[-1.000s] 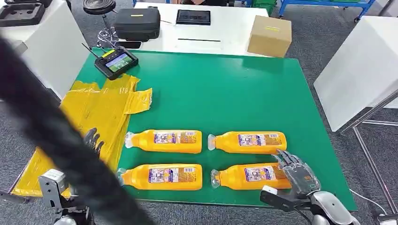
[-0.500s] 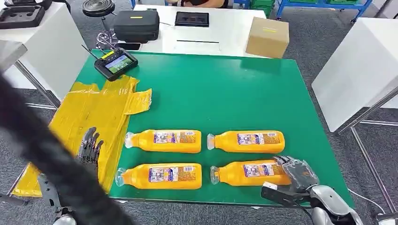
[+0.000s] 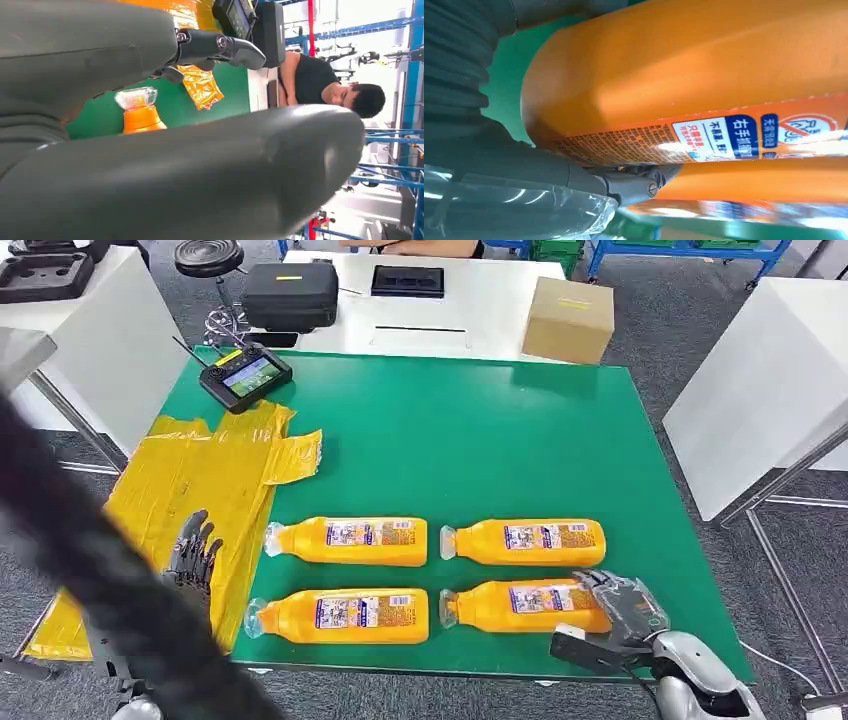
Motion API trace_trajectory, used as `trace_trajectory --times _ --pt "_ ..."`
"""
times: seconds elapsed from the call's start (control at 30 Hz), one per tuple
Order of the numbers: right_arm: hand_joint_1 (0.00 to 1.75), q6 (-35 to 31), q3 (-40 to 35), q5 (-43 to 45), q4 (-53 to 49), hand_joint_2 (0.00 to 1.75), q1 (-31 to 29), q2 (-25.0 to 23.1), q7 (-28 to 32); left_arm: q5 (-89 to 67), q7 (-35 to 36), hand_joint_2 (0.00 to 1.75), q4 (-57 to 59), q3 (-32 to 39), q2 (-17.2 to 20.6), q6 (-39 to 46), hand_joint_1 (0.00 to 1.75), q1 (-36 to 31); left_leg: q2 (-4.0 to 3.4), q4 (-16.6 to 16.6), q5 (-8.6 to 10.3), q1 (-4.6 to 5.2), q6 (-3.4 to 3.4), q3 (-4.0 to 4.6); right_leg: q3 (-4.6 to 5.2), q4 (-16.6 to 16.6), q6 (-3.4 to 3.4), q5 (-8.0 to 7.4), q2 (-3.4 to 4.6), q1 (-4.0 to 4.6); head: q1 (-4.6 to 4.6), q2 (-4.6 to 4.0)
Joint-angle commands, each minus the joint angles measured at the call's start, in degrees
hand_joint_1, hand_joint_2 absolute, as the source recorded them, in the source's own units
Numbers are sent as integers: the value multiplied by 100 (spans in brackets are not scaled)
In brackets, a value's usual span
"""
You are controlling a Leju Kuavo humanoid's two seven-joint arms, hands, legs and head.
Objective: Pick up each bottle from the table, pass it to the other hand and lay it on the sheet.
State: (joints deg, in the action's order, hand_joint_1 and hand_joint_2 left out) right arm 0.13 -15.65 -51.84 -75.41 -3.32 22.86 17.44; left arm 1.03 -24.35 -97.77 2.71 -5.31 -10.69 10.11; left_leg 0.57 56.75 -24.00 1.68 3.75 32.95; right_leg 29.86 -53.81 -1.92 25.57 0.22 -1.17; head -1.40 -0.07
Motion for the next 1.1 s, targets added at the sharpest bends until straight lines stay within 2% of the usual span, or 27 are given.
trace_trajectory --times 0.03,0.07,0.13,0.37,0.67,0.7,0.8,0.87,0.9,0.93,1.03,1.1 --pt "175 647 353 1454 -1311 175 407 -239 721 -5 34 0 309 150 -22 -26 0 -136 1 -8 -1 0 -26 -3 -4 2 12 7 -5 -1 -2 0" --pt "175 752 431 1652 -1449 175 425 -270 786 1 23 0 344 150 -17 -24 0 -145 -1 -11 -3 -1 -39 -8 -7 4 19 10 -6 0 0 0" --pt "175 866 476 1941 -1684 175 401 -362 1029 15 18 0 439 136 -16 -31 0 -210 -3 -5 2 2 -21 14 10 -2 9 3 0 0 -2 0" --pt "175 919 377 2027 -1784 175 304 -566 1037 20 19 0 494 108 -24 -29 0 -286 -3 -12 3 -6 -32 19 18 8 16 2 -2 7 -2 0" --pt "175 715 498 2066 -1230 175 -157 -1053 1108 13 49 0 473 54 59 5 0 -166 -20 -13 1 -3 -31 18 11 8 15 -1 16 10 0 0" --pt "175 609 500 2113 -933 175 -298 -1173 1178 9 48 0 528 -46 42 -17 0 -175 -13 -9 2 -1 -20 26 15 6 9 -1 10 10 -2 0" --pt "175 162 348 2129 -122 175 -817 -1571 1273 -28 70 0 632 -379 35 16 0 -296 -22 -26 5 -3 -42 7 1 21 20 -6 17 10 0 0" --pt "175 -24 176 2300 504 175 -1348 -1921 1285 -42 95 0 755 -604 55 109 0 -496 -34 -24 7 -5 -41 9 5 21 19 -12 29 13 0 0" --pt "175 -117 60 2319 655 175 -1491 -1966 1253 -33 119 0 787 -663 71 175 0 -557 -40 -25 9 -4 -43 10 9 19 20 -15 33 12 -2 0" --pt "175 -174 24 2511 1064 175 -1869 -2219 1256 -51 129 0 864 -741 77 216 0 -683 -40 -15 8 -5 -33 20 19 11 16 -13 33 14 -2 0" --pt "175 -473 -144 2769 1785 175 -2486 -2640 1139 -51 143 0 1070 -841 120 378 0 -927 -50 -16 15 -4 -41 21 25 6 19 -17 41 12 0 0" --pt "175 -616 -240 2880 2074 175 -2679 -2815 1103 -64 123 0 1169 -878 149 440 0 -1032 -38 -10 19 -3 -31 25 26 -3 11 -13 33 10 0 0"
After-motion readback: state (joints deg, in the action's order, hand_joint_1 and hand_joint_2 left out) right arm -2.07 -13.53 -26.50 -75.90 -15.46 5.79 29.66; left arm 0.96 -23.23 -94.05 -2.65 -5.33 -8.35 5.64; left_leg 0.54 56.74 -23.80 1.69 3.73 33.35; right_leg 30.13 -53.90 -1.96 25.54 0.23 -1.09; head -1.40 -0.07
